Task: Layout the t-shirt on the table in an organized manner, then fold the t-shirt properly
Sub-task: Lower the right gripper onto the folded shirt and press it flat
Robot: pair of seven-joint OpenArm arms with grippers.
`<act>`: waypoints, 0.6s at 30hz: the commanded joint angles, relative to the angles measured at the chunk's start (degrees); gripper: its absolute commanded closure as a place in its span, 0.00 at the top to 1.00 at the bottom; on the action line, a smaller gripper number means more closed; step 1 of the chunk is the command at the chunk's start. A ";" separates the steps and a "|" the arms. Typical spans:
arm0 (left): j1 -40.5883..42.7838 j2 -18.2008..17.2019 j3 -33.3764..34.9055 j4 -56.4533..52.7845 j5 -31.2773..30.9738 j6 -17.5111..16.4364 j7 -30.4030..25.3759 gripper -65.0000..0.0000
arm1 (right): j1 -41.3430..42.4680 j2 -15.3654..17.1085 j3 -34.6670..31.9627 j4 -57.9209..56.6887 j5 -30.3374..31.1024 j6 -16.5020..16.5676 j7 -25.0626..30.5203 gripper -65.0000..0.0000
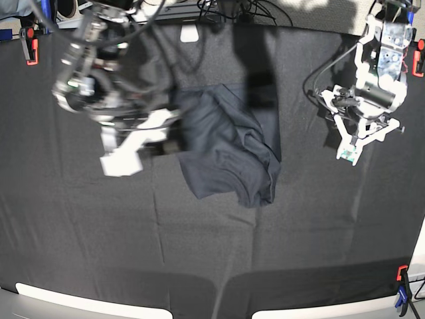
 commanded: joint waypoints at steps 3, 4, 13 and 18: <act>-0.61 -0.48 -0.26 0.98 0.52 0.63 -0.55 0.44 | 0.74 -1.16 -5.20 0.70 1.77 1.09 0.22 0.46; -0.61 -0.48 -0.26 0.98 0.52 0.63 -0.55 0.44 | 0.76 -1.49 -6.86 0.72 1.88 1.09 0.22 0.46; -0.61 -0.48 -0.26 0.98 0.52 0.63 -0.57 0.44 | 1.64 -2.21 -24.76 0.72 12.35 3.36 -2.34 0.46; -0.61 -0.48 -0.26 0.98 0.52 0.63 -0.52 0.44 | 4.48 -2.23 -31.67 1.11 11.87 3.36 -2.25 0.46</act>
